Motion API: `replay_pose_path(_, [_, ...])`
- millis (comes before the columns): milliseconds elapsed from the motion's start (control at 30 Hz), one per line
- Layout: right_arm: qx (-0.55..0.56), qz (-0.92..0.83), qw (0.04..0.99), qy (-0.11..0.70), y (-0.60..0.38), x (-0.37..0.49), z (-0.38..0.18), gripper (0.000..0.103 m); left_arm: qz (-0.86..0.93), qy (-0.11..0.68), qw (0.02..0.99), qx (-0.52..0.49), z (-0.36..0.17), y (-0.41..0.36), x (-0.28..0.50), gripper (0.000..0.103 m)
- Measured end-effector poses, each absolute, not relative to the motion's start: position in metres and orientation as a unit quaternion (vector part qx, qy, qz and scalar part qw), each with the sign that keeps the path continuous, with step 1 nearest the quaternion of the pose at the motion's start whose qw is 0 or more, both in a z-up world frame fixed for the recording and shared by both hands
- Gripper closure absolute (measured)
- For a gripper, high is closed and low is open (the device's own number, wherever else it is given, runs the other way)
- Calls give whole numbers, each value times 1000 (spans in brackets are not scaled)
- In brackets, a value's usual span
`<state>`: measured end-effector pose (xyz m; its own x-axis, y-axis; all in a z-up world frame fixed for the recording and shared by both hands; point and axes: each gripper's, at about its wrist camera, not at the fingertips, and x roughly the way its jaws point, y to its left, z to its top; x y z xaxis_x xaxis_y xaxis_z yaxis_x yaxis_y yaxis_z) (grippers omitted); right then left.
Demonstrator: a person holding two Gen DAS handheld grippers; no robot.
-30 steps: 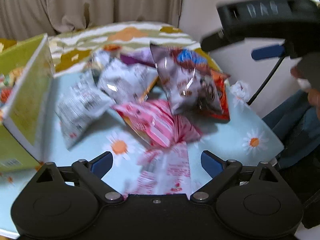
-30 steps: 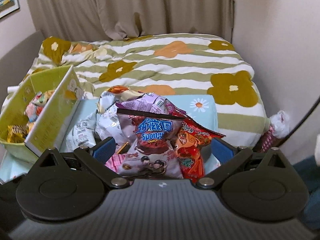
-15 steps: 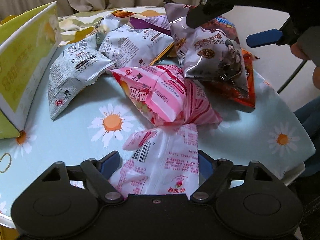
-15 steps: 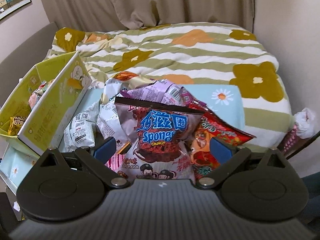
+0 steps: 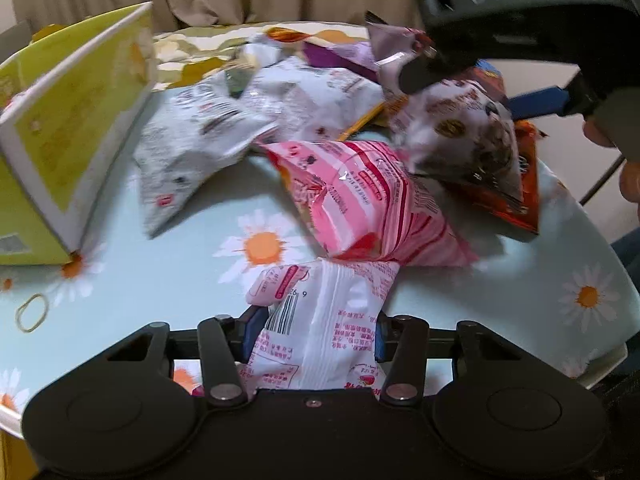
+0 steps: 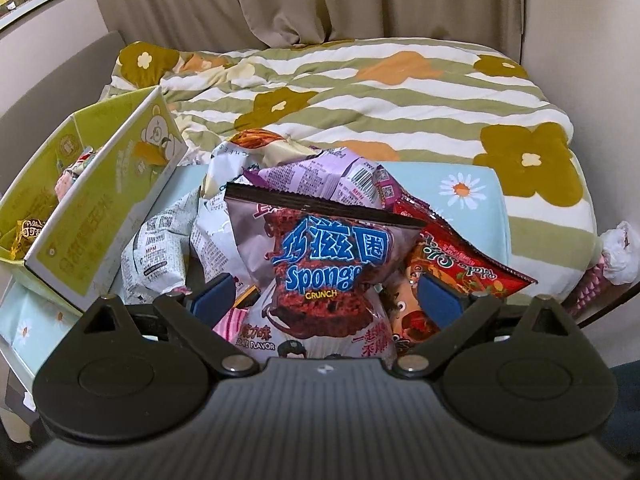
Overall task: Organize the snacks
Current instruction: 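Grasp the white-pink packet with the left tool while the right grasps the purple Sponge bag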
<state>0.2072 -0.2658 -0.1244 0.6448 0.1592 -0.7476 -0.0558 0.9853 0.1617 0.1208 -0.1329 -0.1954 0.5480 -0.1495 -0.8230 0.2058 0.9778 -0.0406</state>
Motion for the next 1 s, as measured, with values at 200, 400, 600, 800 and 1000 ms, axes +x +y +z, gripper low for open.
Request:
replay_pose_path(200, [50, 61, 906, 417, -260, 208, -129, 0, -73, 465, 882, 24, -193, -117, 118, 49])
replay_pose_path(400, [34, 69, 907, 415, -252, 207, -130, 4, -49, 462, 885, 11, -191, -100, 119, 50])
replay_pose_path(600, [26, 73, 902, 425, -247, 208, -137, 18, -32, 452, 892, 1, -183, -83, 120, 50])
replay_pose_path(800, [21, 74, 904, 422, -240, 204, -129, 25, -22, 437, 899, -7, -165, -72, 119, 50])
replay_pose_path(1000, [33, 75, 907, 413, -236, 200, -111, 32, -15, 413, 910, -10, -137, -59, 113, 50])
